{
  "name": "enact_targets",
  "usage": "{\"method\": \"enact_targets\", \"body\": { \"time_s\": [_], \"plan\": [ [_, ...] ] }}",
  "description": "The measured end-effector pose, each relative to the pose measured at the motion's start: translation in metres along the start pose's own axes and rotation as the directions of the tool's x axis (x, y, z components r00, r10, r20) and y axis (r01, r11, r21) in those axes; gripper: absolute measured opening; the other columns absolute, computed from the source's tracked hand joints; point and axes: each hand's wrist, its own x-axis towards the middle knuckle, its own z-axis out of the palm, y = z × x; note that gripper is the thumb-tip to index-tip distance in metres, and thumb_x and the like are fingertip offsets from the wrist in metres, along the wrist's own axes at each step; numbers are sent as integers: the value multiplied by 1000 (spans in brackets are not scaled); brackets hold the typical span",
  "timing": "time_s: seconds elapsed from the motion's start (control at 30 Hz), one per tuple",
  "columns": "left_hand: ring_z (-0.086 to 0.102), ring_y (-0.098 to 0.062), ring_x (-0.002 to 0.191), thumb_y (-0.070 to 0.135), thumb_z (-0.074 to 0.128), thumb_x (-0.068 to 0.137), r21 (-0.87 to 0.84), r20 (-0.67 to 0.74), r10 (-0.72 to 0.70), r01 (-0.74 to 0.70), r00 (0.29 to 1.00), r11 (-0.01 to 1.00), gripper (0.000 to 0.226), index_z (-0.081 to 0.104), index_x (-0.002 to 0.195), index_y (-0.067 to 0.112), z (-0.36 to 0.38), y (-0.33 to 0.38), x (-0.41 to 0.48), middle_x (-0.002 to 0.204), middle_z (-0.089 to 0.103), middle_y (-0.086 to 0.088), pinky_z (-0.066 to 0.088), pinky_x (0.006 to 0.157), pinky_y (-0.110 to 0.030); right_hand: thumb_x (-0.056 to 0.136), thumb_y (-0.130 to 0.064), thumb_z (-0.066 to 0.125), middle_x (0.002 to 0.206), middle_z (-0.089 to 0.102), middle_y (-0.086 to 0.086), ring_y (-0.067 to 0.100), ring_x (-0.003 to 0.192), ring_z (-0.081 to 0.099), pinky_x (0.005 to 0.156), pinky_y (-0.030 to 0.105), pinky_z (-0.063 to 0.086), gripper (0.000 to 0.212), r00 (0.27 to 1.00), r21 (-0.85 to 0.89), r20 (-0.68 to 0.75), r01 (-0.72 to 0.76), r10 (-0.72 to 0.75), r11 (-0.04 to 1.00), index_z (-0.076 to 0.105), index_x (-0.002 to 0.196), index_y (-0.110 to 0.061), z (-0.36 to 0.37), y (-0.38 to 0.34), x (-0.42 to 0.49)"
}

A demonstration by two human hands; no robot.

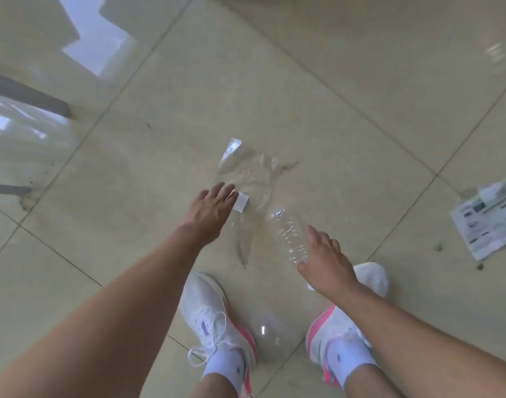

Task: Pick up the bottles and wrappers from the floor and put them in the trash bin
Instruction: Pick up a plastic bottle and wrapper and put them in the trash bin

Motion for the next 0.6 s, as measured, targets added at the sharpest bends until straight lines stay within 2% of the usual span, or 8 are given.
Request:
{"method": "enact_targets", "body": {
  "time_s": [0.1, 0.13, 0.2, 0.3, 0.37, 0.4, 0.5, 0.6],
  "plan": [
    [-5, -29, 159, 43, 80, 81, 82, 7, 68, -68, 998, 994, 119, 1, 164, 15, 24, -8, 34, 172, -13, -8, 18, 125, -43, 91, -40, 63, 138, 45, 7, 32, 128, 46, 92, 40, 47, 80, 999, 51, -17, -48, 49, 998, 20, 156, -19, 29, 1, 30],
    [-4, -29, 159, 46, 83, 77, 76, -10, 75, -74, 997, 994, 125, -1, 164, 16, 31, -9, 40, 172, -13, -7, 17, 125, -44, 90, -41, 64, 136, 46, 7, 32, 126, 47, 90, 40, 47, 79, 998, 65, -21, -63, 64, 996, 23, 154, -19, 36, 2, 37],
    [6, -28, 159, 44, 86, 74, 19, -81, 79, -78, 994, 997, 123, 7, 165, 19, 41, -10, 46, 173, -2, -6, 20, 123, -44, 87, -40, 67, 132, 49, 6, 32, 123, 50, 86, 40, 48, 72, 995, 95, -13, -97, 98, 991, 32, 146, -19, 45, 3, 49],
    [39, -27, 145, 27, 78, 83, -15, -240, 85, -91, 967, 996, 85, 35, 157, 22, 51, -7, 45, 164, 33, -3, 32, 111, -41, 83, -41, 69, 125, 55, 5, 32, 117, 54, 76, 37, 43, 58, 991, 114, 12, -135, 134, 984, 42, 128, -17, 52, 3, 60],
    [57, -27, 117, 11, 67, 89, -38, -348, 78, -97, 934, 995, 53, 55, 141, 19, 54, -6, 42, 141, 56, -2, 40, 98, -39, 81, -42, 69, 123, 56, 4, 32, 115, 56, 77, 36, 45, 57, 988, 156, 21, -155, 153, 975, 43, 126, -17, 49, 0, 64],
    [60, -27, 103, 6, 61, 90, -63, -369, 52, -81, 928, 995, 40, 63, 129, 18, 53, -6, 40, 126, 62, -3, 42, 91, -38, 80, -42, 69, 122, 56, 3, 31, 114, 57, 78, 36, 47, 57, 986, 186, 19, -163, 163, 969, 44, 125, -18, 46, -2, 64],
    [62, -30, 85, 4, 55, 90, -191, -307, -99, 41, 947, 981, 21, 69, 102, 15, 37, -5, 33, 94, 66, -4, 40, 78, -38, 79, -44, 70, 121, 57, 1, 31, 112, 59, 84, 39, 52, 57, 987, 240, -5, -154, 160, 959, 45, 123, -19, 25, -9, 58],
    [65, -35, 81, 13, 57, 94, -376, -232, -279, 178, 932, 909, 13, 69, 90, 15, 5, -1, 16, 85, 69, -5, 37, 70, -37, 80, -46, 70, 126, 57, 0, 30, 114, 58, 90, 41, 52, 59, 992, 254, -30, -113, 124, 961, 46, 127, -20, -9, -15, 39]
  ]
}}
